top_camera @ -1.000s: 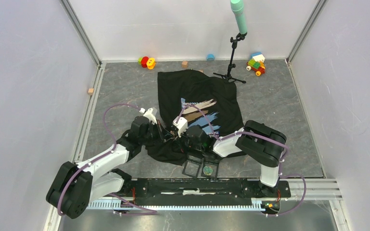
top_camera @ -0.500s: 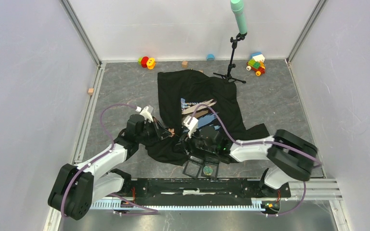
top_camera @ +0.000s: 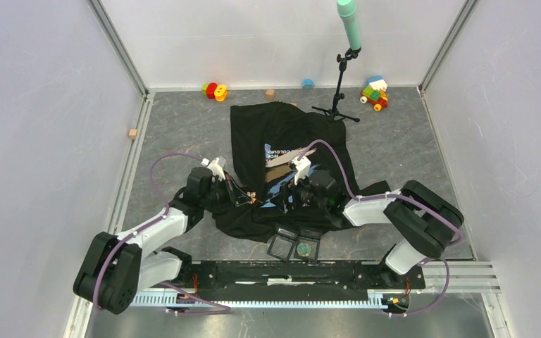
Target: Pin the brooch onto the clothing
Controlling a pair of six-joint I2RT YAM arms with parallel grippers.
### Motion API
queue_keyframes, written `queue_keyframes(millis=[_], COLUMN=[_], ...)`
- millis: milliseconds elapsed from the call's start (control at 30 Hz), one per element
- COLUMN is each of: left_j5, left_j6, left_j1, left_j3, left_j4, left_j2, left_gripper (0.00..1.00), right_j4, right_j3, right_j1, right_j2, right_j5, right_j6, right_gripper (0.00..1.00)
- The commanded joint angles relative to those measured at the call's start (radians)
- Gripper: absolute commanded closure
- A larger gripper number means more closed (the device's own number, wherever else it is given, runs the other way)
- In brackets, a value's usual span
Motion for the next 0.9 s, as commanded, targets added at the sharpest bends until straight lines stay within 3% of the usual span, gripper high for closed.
queue_keyframes(millis=[0, 267, 867], left_j5=[0.03, 0.048, 0.069], left_j6=[-0.008, -0.016, -0.032], left_j1=[0.008, 0.009, 0.01], left_j3=[0.015, 0.009, -0.003], left_j4=[0.036, 0.045, 0.079], left_j2=[0.005, 0.001, -0.005], left_gripper=[0.98, 0.98, 0.98], right_j4=[0.283, 0.597, 0.623], right_j3=[-0.025, -0.018, 0.037], right_j1=[-0.013, -0.031, -0.032], right_j2=[0.052, 0.235, 0.368], right_j5=[-0.165, -0.297, -0.335], right_j6=[0.21, 0.438, 0.578], right_gripper=[0.23, 0.18, 0.24])
